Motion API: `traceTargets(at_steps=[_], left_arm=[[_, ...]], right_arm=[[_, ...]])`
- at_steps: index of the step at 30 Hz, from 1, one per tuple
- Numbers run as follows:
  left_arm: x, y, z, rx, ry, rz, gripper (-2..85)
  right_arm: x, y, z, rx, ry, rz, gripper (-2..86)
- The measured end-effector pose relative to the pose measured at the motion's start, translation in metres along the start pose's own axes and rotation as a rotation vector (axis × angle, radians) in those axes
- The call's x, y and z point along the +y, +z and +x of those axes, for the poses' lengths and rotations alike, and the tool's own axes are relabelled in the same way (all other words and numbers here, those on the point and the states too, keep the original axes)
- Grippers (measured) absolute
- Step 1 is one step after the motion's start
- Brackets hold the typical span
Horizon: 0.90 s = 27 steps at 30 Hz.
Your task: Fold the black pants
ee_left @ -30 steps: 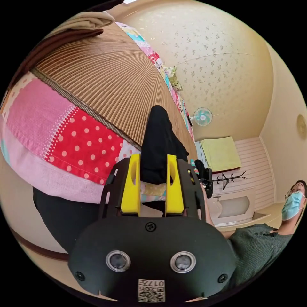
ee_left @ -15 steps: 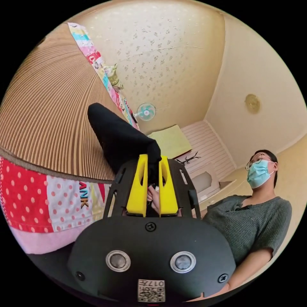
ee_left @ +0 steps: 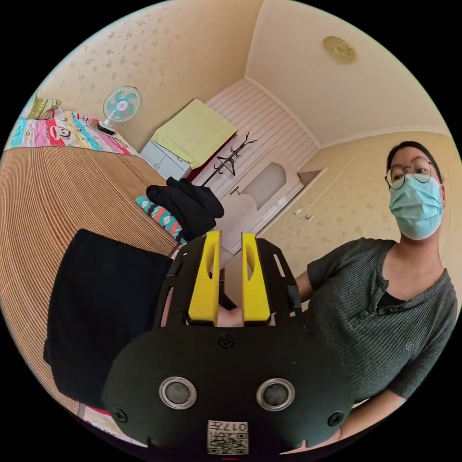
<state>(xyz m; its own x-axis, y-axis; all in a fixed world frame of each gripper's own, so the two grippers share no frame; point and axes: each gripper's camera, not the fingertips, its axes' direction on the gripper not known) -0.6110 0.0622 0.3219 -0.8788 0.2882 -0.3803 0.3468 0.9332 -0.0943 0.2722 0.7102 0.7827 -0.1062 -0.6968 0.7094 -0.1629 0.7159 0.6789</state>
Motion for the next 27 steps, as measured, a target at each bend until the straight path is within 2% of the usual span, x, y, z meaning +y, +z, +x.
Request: traceTargets(at_steps=[1, 3, 4, 6, 9, 11, 13, 14, 16, 18, 20, 22, 23, 27], left_arm=[[0.004, -0.002, -0.003, -0.058, -0.017, 0.000, 7.5], [0.026, -0.016, -0.022, -0.345, -0.137, -0.015, 11.1], [0.032, -0.021, -0.028, -0.409, -0.181, -0.017, 12.4], [0.061, -0.051, -0.052, -0.610, -0.381, 0.011, 15.5], [0.103, -0.101, -0.064, -0.724, -0.597, 0.171, 17.1], [0.121, -0.124, -0.064, -0.761, -0.689, 0.233, 18.0], [0.129, -0.135, -0.065, -0.796, -0.740, 0.246, 18.3], [0.130, -0.137, -0.069, -0.784, -0.759, 0.231, 18.4], [0.127, -0.130, -0.086, -0.681, -0.779, 0.169, 19.0], [0.116, -0.104, -0.117, -0.469, -0.797, 0.038, 19.8], [0.107, -0.093, -0.124, -0.460, -0.822, -0.035, 17.5], [0.094, -0.089, -0.117, -0.496, -0.812, -0.065, 14.6], [0.086, -0.080, -0.118, -0.435, -0.793, -0.104, 13.0], [0.070, -0.028, -0.128, -0.146, -0.760, -0.320, 12.0]], right_arm=[[0.016, -0.020, 0.025, 0.000, 0.032, -0.003, 0.9], [0.041, -0.050, 0.057, -0.068, 0.064, 0.021, 1.2], [0.054, -0.067, 0.075, -0.113, 0.102, 0.035, 1.5], [0.071, -0.089, 0.094, -0.192, 0.120, 0.088, 2.2], [0.078, -0.114, 0.100, -0.260, 0.071, 0.200, 7.0], [0.066, -0.131, 0.084, -0.138, 0.005, 0.277, 13.9], [0.053, -0.141, 0.076, 0.005, -0.001, 0.343, 16.1], [0.041, -0.145, 0.079, 0.046, 0.026, 0.372, 16.0], [0.019, -0.141, 0.093, -0.023, 0.039, 0.358, 13.3], [-0.009, -0.130, 0.110, 0.025, 0.095, 0.259, 8.9], [-0.040, -0.136, 0.108, 0.035, -0.041, 0.195, 7.2], [-0.058, -0.154, 0.094, 0.089, -0.159, 0.230, 6.7], [-0.071, -0.164, 0.090, 0.159, -0.183, 0.253, 6.4], [-0.097, -0.196, 0.114, 0.310, -0.005, 0.392, 4.5]])
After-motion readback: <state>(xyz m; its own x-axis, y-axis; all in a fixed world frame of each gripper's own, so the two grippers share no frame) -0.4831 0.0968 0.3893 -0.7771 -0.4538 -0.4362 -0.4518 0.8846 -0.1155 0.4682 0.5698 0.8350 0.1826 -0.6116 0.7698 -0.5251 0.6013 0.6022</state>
